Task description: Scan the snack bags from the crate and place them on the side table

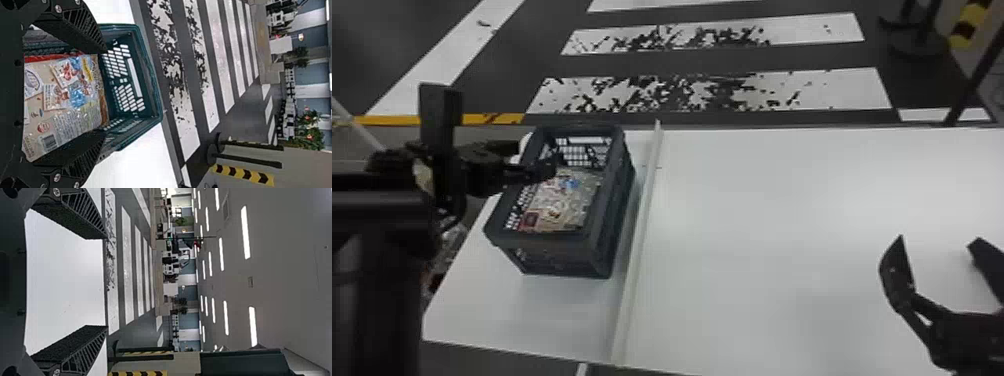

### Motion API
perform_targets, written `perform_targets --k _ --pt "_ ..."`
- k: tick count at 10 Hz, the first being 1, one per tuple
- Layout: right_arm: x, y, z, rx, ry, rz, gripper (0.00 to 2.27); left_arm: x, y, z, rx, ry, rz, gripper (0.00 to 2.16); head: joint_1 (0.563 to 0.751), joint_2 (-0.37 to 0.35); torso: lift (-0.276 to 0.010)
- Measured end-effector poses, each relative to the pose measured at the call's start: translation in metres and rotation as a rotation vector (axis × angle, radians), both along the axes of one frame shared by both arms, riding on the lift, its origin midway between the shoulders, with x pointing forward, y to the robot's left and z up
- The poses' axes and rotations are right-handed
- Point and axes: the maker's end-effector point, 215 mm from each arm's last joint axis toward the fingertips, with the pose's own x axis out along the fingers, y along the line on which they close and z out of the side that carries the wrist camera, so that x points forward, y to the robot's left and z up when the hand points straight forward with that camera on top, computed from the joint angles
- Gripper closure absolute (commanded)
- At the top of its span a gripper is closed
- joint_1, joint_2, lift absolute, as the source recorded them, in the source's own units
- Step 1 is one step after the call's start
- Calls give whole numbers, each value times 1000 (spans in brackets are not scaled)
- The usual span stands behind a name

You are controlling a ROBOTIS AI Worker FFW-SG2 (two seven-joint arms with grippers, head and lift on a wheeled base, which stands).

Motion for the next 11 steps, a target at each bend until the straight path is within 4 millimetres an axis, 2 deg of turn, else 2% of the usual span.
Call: perform_targets --k 2,4,7,11 --pt "0 -3 0 0 1 -4 63 5 -3 -17 35 67 -35 137 695 190 -95" --pt "-1 -5 -1 2 2 -8 63 14 -20 -39 64 149 -94 137 695 169 -95" --pt "-2 -14 -1 11 3 -19 63 14 -30 -64 103 260 -116 137 695 143 -95" --pt "-3 -18 -2 15 4 -24 66 9 -12 -84 198 344 -97 124 695 160 -95"
